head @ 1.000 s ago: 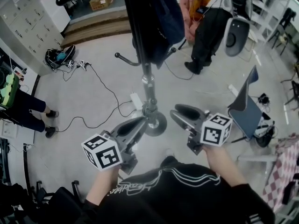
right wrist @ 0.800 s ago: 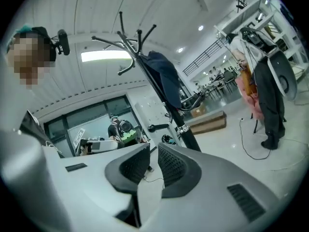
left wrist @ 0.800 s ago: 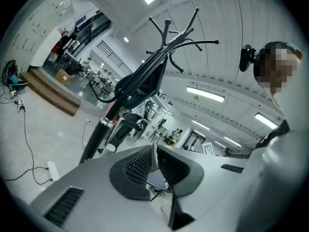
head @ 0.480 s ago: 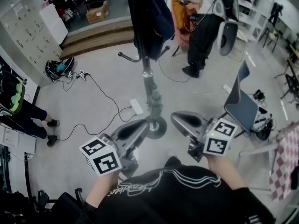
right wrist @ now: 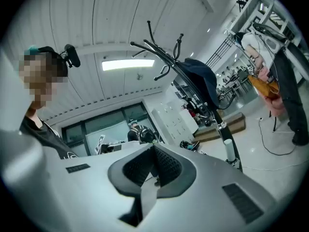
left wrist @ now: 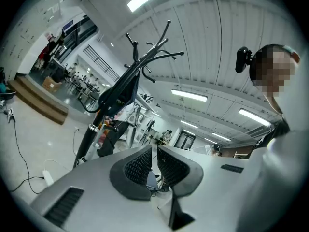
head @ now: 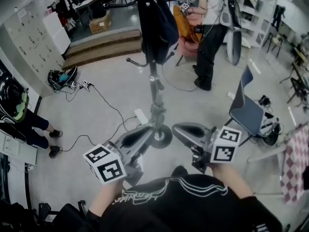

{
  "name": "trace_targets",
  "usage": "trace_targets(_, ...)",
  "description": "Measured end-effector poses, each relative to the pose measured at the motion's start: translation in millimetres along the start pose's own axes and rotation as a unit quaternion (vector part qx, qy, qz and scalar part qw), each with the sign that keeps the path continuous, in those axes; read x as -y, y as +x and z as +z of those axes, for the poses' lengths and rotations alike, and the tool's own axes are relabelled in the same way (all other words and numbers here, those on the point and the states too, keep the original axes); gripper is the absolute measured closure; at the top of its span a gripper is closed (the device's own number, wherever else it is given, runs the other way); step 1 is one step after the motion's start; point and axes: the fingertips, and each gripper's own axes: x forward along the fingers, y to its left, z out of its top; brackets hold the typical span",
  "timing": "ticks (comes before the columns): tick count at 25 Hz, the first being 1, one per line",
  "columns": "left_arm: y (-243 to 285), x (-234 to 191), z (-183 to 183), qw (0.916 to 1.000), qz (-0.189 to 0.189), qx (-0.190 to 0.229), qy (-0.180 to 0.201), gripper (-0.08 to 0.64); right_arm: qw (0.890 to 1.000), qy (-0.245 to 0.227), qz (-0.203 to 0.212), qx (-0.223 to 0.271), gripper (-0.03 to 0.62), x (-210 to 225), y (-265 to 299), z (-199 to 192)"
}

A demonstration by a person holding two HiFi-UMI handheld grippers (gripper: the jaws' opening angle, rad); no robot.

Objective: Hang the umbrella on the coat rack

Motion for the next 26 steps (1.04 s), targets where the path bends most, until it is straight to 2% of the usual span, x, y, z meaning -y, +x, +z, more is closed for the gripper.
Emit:
trace_targets(3,-3,2,-2,1.0000,-0.004,-0.002,-0.002,0.528,1.000,-0.011,-0.008,0.002,0.581,-5,-1,-1)
trace_targets(26,15,0,-11,0.9998,-0.008,-0.014,-0.008,0.528,1.000,-0.001,-0.028,0.003,0.581,13,-14,-6)
